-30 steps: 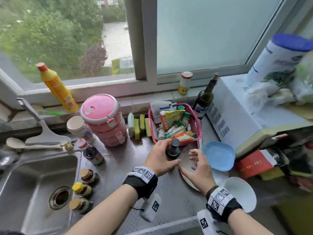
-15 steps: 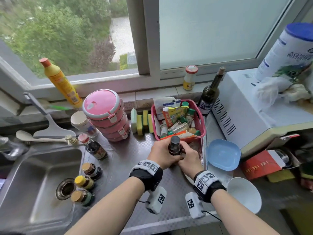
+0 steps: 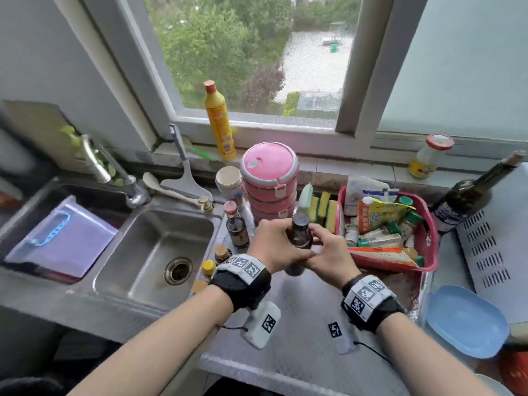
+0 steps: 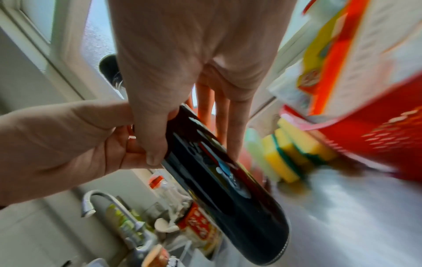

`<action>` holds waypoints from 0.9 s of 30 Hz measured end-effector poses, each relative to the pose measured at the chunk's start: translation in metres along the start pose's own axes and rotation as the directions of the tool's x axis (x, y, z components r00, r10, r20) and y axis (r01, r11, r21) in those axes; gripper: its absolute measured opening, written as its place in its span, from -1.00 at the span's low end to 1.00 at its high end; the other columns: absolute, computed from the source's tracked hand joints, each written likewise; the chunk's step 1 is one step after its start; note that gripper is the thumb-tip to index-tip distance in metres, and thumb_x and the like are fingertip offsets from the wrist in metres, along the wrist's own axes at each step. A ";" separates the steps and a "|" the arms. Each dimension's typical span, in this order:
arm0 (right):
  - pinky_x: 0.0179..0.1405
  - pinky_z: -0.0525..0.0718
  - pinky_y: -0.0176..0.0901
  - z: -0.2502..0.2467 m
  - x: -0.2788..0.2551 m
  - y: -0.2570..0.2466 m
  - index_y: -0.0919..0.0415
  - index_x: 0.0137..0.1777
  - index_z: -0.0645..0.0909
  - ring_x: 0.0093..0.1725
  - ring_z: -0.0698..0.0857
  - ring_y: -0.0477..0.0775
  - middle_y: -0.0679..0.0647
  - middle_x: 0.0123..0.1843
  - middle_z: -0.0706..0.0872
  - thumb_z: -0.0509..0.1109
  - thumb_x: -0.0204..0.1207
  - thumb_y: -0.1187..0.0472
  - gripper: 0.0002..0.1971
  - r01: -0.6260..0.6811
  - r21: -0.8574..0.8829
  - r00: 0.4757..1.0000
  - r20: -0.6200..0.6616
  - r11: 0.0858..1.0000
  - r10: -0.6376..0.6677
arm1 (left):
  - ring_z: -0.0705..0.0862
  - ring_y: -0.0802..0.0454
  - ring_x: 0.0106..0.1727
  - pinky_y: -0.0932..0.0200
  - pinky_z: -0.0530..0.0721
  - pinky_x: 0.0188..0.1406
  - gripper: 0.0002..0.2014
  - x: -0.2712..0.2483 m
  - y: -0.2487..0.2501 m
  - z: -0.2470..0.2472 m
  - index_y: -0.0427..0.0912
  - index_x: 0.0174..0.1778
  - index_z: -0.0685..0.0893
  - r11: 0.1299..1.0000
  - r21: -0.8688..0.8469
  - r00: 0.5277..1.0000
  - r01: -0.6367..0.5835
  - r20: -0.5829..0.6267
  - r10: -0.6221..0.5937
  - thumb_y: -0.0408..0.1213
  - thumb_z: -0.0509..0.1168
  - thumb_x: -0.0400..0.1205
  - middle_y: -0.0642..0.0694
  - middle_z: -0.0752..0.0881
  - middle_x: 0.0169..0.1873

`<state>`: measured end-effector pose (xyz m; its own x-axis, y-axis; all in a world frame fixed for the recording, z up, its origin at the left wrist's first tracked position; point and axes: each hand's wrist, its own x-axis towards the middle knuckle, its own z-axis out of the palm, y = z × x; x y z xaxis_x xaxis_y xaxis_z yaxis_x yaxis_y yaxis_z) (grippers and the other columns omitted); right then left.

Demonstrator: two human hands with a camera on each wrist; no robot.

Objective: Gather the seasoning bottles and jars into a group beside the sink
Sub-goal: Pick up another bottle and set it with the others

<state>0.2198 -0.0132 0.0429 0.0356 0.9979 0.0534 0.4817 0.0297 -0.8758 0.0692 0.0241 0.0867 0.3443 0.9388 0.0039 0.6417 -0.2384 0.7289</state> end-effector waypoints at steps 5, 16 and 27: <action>-0.04 0.77 -0.18 0.043 0.050 -0.039 0.03 0.20 0.62 -0.11 0.79 -0.16 -0.03 -0.08 0.82 0.67 0.03 0.30 -0.33 0.108 0.065 0.986 0.118 0.992 -0.115 | 0.73 0.18 -0.25 0.25 0.68 -0.22 -0.67 0.006 -0.030 -0.053 0.00 -0.32 0.75 0.993 0.057 0.983 0.101 -0.160 -0.091 0.09 0.60 0.15 0.10 0.75 -0.42; -0.20 0.61 -0.49 0.106 0.088 -0.052 0.02 0.19 0.61 -0.24 0.71 -0.17 -0.06 -0.15 0.79 0.64 0.07 0.28 -0.38 0.183 0.015 0.951 0.251 0.983 -0.181 | 0.77 -0.01 -0.10 0.13 0.73 -0.05 -0.57 0.002 -0.081 -0.084 0.00 -0.12 0.79 0.965 0.067 0.933 0.255 -0.279 -0.227 0.14 0.54 0.17 -0.05 0.76 -0.22; -0.21 0.55 -0.61 0.120 0.089 -0.026 0.05 0.13 0.63 -0.23 0.68 -0.43 -0.09 -0.16 0.78 0.68 0.08 0.31 -0.42 0.078 0.007 0.965 0.250 0.997 -0.077 | 0.74 -0.07 -0.01 0.06 0.72 0.01 -0.51 0.009 -0.102 -0.063 -0.09 -0.02 0.71 0.952 0.025 0.928 0.306 -0.229 -0.293 0.04 0.63 0.23 -0.08 0.77 -0.10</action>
<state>0.1057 0.0818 0.0129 -0.2215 0.9752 -0.0005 0.4773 0.1079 -0.8721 -0.0366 0.0724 0.0556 -0.0256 0.9983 -0.0529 0.7331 0.0547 0.6779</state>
